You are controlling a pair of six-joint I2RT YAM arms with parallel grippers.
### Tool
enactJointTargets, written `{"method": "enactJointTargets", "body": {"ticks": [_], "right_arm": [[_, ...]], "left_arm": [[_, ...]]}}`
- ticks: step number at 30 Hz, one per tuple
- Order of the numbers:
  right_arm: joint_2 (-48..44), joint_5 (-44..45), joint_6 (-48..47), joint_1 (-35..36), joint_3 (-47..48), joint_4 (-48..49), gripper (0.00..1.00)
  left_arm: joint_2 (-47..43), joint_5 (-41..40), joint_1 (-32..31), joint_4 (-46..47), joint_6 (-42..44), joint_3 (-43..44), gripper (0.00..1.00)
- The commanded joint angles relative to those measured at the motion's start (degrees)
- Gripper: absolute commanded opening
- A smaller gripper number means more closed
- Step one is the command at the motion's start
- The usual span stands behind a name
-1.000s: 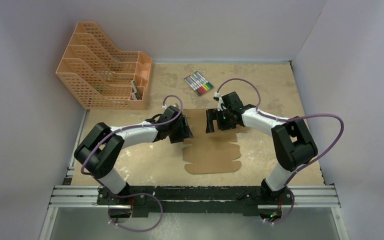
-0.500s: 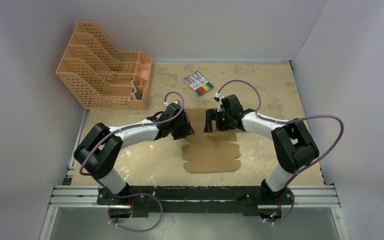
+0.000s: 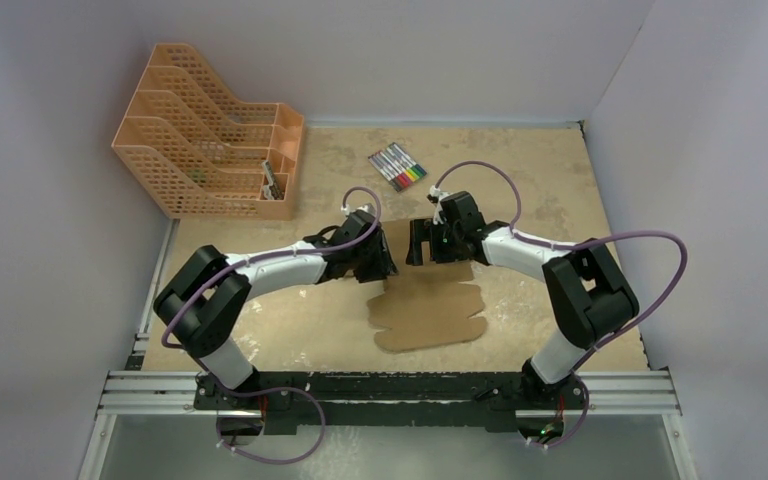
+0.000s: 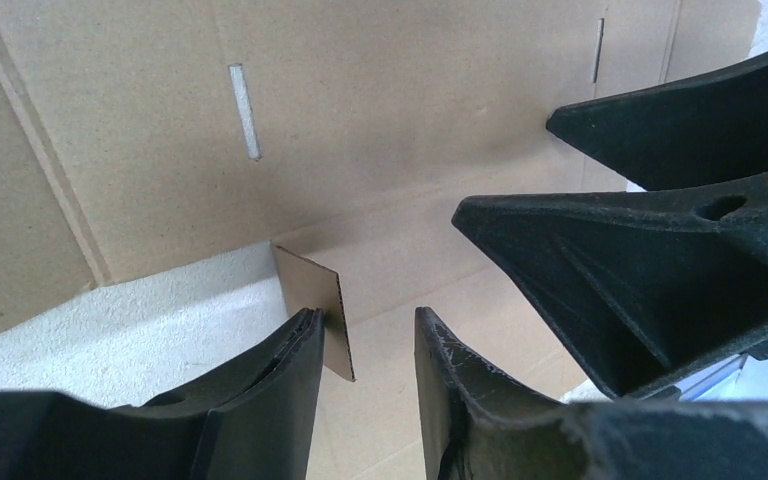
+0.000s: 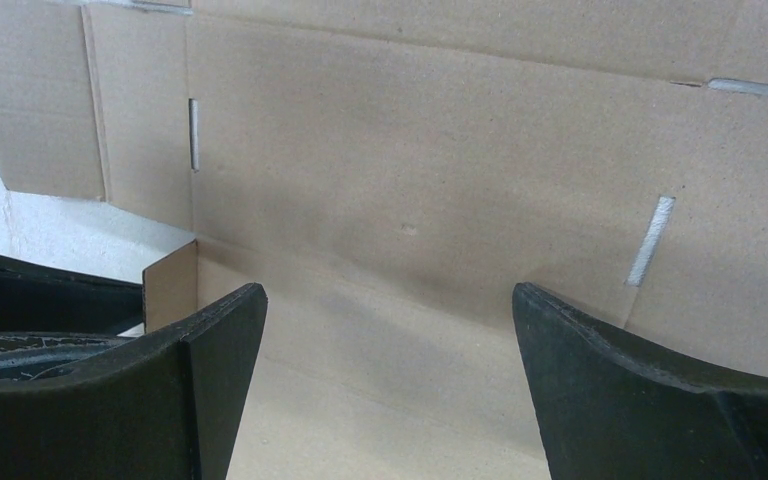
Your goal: Fold the paper box
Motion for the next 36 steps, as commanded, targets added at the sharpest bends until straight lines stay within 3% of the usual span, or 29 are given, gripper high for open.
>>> {"method": "enactJointTargets", "body": {"ticks": [1, 6, 10, 19, 28, 36], "right_arm": [[-1.9, 0.8, 0.8, 0.6, -0.2, -2.9, 0.96], [-4.8, 1.0, -1.4, 0.6, 2.6, -7.5, 0.97], [-6.1, 2.5, -3.8, 0.6, 4.7, -9.5, 0.98], [-6.2, 2.6, -4.7, 0.5, 5.7, -9.9, 0.99], [-4.4, 3.1, -6.2, 0.5, 5.4, -8.3, 0.99], [-2.9, 2.7, -4.8, 0.6, 3.0, -4.9, 0.98]], "left_arm": [[-1.4, -1.8, -0.6, 0.7, 1.4, 3.1, 0.39], [-2.9, -8.5, 0.0, -6.4, 6.1, 6.2, 0.49], [-4.0, -10.6, 4.1, -9.9, 11.3, 8.7, 0.53], [4.2, -5.4, 13.1, -10.5, 21.9, 19.6, 0.55], [17.1, 0.4, 15.1, -11.5, 21.9, 28.6, 0.51], [21.3, 5.1, 15.6, -10.5, 20.0, 29.6, 0.48]]}}
